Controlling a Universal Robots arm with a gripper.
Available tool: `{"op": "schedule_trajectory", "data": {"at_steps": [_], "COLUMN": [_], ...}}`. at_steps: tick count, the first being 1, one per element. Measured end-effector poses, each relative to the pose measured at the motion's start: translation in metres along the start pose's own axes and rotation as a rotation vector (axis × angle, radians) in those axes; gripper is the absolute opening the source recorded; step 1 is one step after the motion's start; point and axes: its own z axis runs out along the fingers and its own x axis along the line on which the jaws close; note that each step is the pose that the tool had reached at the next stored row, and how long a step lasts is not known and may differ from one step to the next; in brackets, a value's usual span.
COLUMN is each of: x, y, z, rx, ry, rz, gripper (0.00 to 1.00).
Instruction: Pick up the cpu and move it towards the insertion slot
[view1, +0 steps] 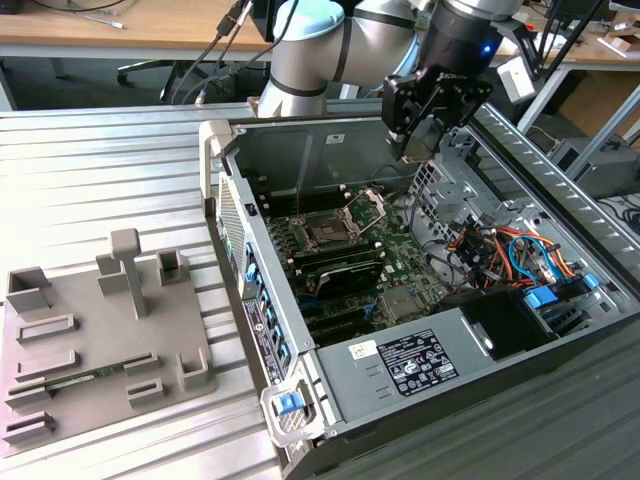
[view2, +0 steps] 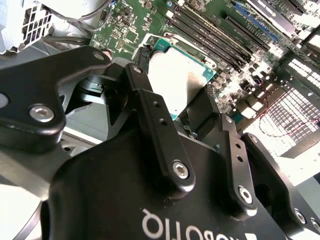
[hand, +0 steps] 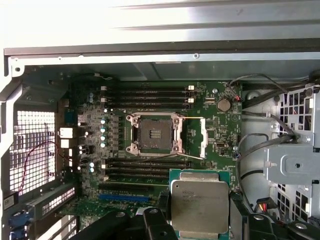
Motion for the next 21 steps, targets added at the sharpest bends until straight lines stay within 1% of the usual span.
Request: {"op": "schedule_trajectory", "data": {"at_steps": [6, 21], "x": [0.0000, 0.0000], "y": [0.0002, 0.0003], "z": [0.0028, 0.0073], "rx": [0.0001, -0.0001], "ry": [0.0000, -0.0001], "rz": [0.000, 0.000], "gripper": [0.55, 0.55]}}
